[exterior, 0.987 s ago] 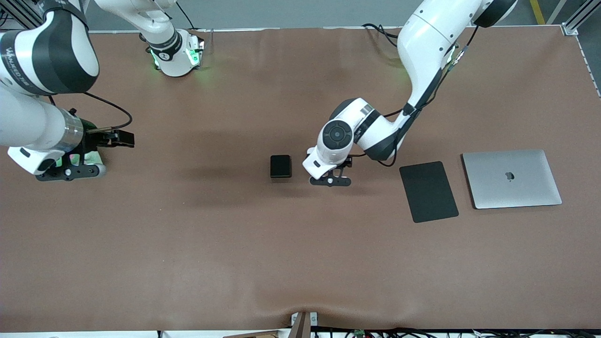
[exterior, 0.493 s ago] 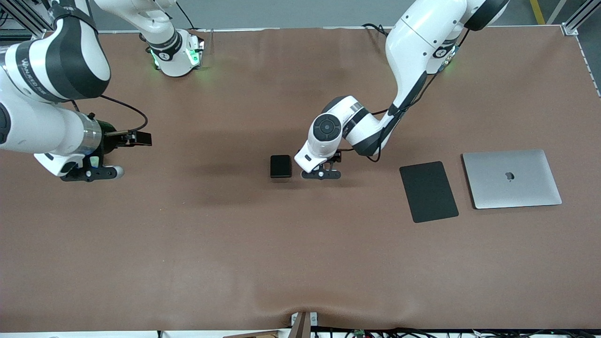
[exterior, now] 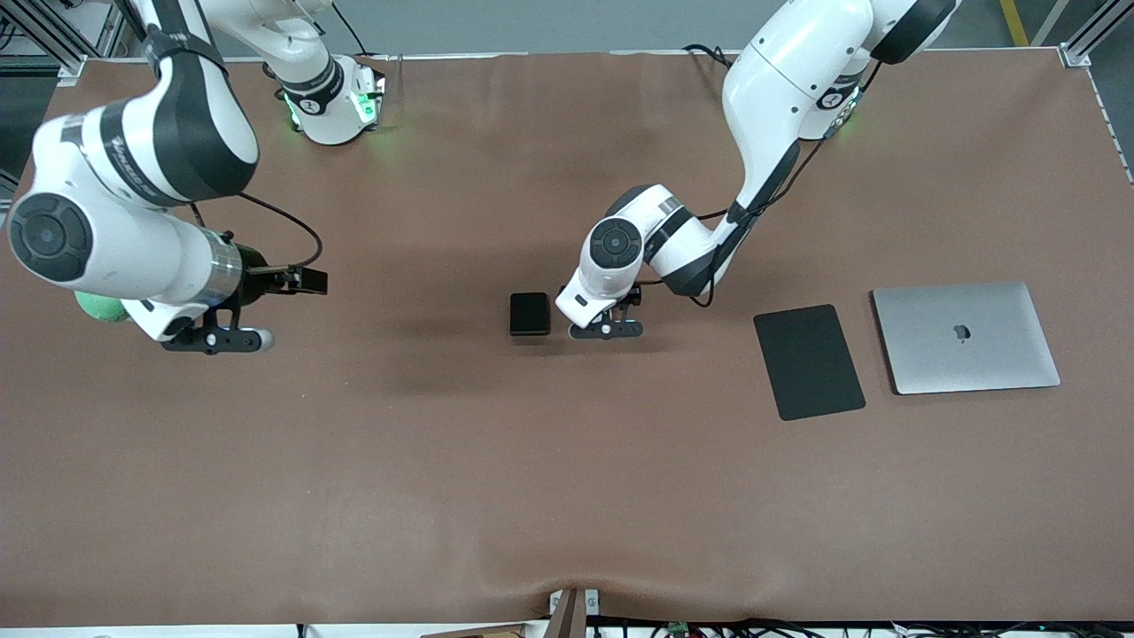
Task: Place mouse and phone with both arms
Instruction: 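Grasp the mouse with the left gripper while the right gripper reaches the phone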
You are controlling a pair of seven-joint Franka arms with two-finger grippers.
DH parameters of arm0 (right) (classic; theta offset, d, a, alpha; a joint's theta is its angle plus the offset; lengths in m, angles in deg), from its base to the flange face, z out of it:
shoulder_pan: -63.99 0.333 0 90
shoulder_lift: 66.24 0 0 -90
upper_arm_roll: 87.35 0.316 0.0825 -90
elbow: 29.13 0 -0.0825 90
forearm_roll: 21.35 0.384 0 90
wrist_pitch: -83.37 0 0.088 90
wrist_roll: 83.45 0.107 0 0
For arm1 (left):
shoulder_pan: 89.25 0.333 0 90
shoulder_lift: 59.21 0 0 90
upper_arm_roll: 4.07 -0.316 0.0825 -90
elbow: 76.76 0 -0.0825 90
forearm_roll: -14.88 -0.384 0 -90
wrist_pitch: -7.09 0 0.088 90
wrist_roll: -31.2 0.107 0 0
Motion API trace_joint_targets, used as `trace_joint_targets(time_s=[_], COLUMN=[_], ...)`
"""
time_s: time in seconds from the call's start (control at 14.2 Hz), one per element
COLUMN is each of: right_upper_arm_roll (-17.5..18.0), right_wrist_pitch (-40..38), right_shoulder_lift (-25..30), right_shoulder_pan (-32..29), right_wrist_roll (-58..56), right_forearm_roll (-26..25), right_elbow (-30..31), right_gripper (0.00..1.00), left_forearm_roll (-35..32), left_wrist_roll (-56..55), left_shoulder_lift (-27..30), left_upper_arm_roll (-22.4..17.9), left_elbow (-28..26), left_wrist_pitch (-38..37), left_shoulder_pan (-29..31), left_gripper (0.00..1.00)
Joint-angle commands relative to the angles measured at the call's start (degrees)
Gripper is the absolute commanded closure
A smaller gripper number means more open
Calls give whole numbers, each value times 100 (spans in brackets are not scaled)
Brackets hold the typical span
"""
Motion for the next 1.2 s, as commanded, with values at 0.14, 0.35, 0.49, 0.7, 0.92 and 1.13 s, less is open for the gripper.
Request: trace_joint_targets(time_s=[0.14,0.35,0.49,0.7,0.92,1.13], right_upper_arm_roll=[-3,-3,-3,67,190,191], right_wrist_pitch=[98,203,291,747,1186,1967], right_shoulder_lift=[35,9,9,9,9,9], right_shoulder_pan=[272,334,456,737,878,1273], right_wrist_roll=[580,765,818,1406,1767,2022], right_forearm_roll=[198,470,479,479,479,479], right_elbow=[130,270,314,551,770,1236], right_gripper=[0,0,0,0,0,0], left_forearm_roll=[-161,-205,-205,-389,-477,-565], left_wrist_roll=[-188,-188,-179,-161,-74,225], left_shoulder_lift=[-67,-58,3,301,582,942], left_upper_arm_roll=[-45,-36,-45,-54,-45,-45], left_elbow=[-11,-3,15,-3,-29,-90], left_wrist_pitch=[145,145,136,31,-13,-627], left_shoulder_pan=[-55,-46,-2,147,551,989], left_gripper=[56,99,100,100,100,100])
